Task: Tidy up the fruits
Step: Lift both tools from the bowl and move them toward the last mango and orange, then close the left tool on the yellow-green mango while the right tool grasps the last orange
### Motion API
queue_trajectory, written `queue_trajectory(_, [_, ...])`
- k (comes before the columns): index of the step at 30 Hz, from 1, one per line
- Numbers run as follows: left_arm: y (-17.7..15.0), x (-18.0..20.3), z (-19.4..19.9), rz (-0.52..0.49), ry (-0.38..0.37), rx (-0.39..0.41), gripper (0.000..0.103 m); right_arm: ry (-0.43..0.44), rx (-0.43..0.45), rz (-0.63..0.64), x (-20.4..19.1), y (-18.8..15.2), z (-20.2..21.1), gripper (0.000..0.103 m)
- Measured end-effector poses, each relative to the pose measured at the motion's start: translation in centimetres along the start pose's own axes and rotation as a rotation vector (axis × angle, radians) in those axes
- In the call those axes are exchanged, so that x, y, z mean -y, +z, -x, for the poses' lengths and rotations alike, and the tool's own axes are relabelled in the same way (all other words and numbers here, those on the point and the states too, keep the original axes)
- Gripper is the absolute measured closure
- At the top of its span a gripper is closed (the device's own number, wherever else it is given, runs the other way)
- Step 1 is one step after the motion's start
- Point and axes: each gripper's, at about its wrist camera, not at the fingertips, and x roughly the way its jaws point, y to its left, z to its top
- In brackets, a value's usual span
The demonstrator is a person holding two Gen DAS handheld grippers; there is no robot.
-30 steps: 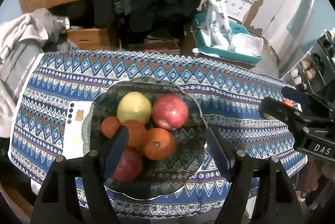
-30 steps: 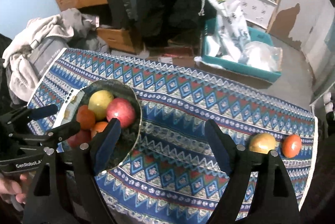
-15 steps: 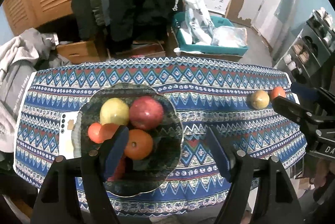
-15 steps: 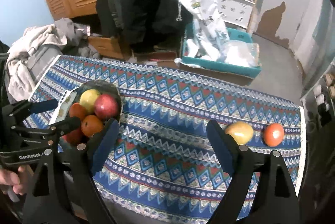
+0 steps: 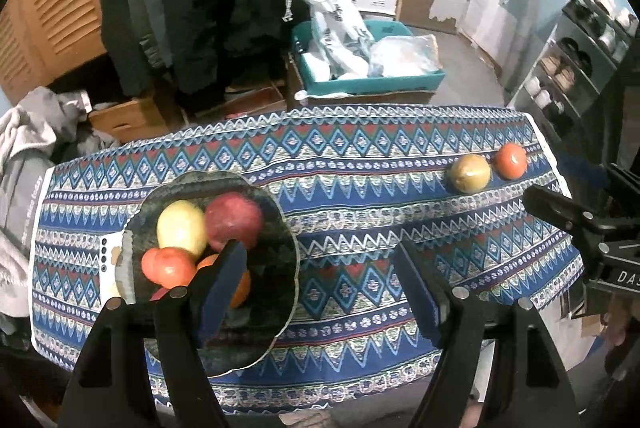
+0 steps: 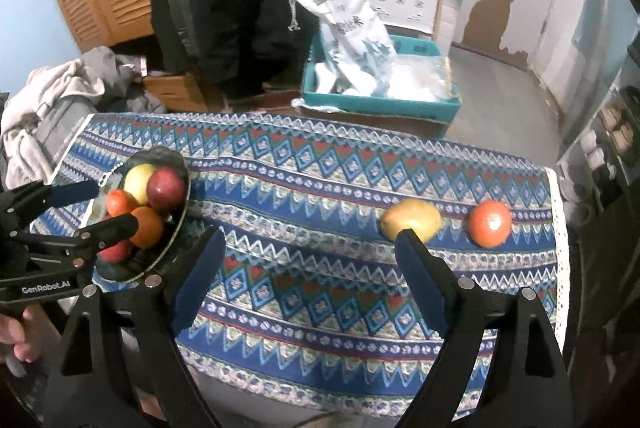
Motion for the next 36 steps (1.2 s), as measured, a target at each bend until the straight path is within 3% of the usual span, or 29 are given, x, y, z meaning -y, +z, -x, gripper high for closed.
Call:
queue_trajectory(19, [1.0,7.2,-2.0,-0.126,-0.037,-0.033,0.025,-0.049,-0.020,-0.106,7.5,-2.7,0.8,0.016])
queue_trajectory(36, [3.0,13.0,-6.7,-0.227,-0.109,-0.121,0.025,-0.096,-0.122,-0.228,15.9,-4.4,-1.1,0.016])
